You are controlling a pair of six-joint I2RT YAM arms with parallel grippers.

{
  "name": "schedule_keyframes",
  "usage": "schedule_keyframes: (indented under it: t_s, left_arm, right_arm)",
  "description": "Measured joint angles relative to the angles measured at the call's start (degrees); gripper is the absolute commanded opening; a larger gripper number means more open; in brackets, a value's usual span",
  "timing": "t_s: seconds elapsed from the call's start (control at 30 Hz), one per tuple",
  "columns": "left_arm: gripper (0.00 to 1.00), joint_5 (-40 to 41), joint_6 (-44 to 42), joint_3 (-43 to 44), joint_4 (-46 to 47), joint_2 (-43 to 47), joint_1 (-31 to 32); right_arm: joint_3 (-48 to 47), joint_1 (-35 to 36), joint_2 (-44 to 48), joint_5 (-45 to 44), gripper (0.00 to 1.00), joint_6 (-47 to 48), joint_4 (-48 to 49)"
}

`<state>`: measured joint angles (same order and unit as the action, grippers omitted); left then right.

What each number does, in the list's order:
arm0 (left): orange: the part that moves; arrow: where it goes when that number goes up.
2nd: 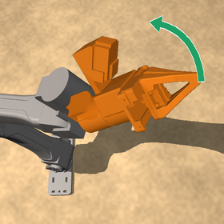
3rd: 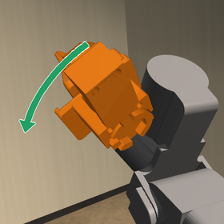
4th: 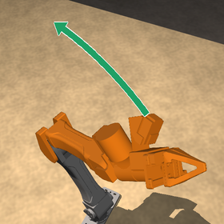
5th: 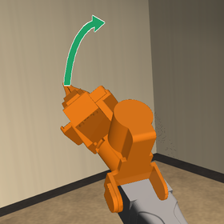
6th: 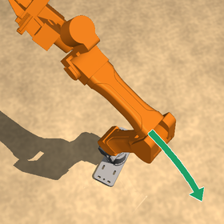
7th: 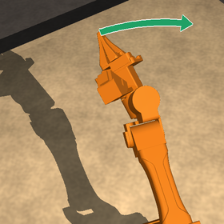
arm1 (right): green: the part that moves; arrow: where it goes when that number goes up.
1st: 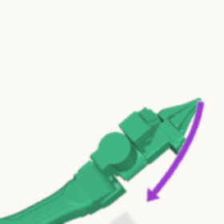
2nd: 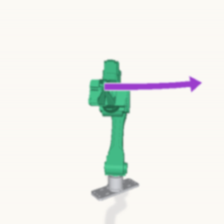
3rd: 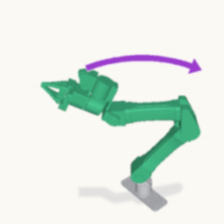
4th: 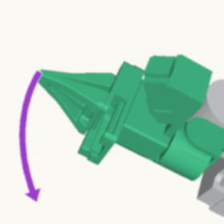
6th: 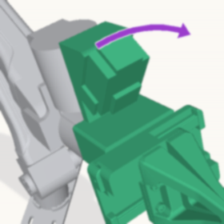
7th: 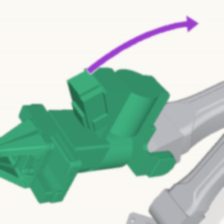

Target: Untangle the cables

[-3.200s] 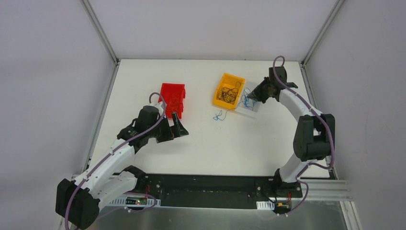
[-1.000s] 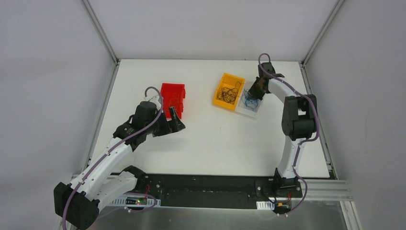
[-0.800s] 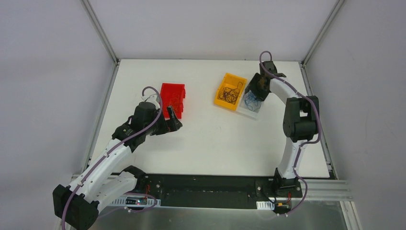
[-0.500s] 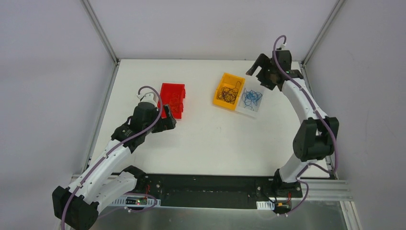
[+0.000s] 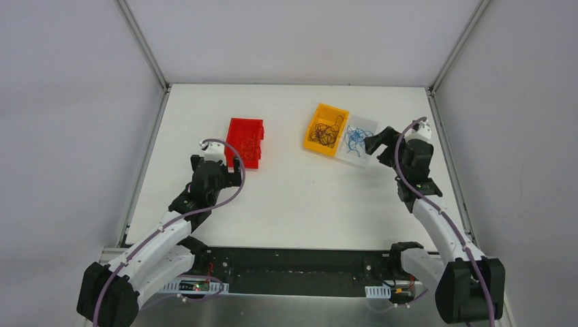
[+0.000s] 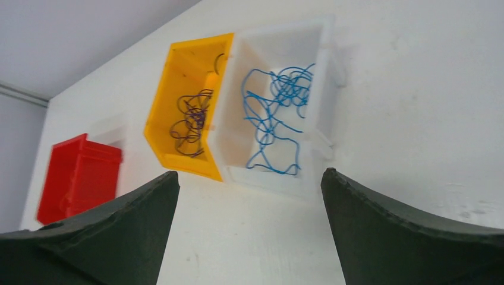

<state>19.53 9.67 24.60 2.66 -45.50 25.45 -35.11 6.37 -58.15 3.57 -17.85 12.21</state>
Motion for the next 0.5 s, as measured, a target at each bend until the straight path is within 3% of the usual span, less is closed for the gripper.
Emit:
schedule_keyframes:
  t_s: [0.13,0.27,0.5]
  left_arm:
    - [0.99,4.2,-6.2,-3.1,7.7,-2.8,-0.9]
    - [0.99,4.7,-9.4,-7.4,20.2,-6.2,-6.3]
    - [0.98,1.6,-11.2,-11.3,33.2,-17.0,-15.4]
  right_arm:
    - [6.5,-0.2,4.6,-4.9,0.92,5.4,1.8]
    - [13.6,-0.3,6.8,-9.0,0.93,10.3,7.4]
    - [18.4,-0.7,-2.2,-12.4,0.9,15.7,19.4]
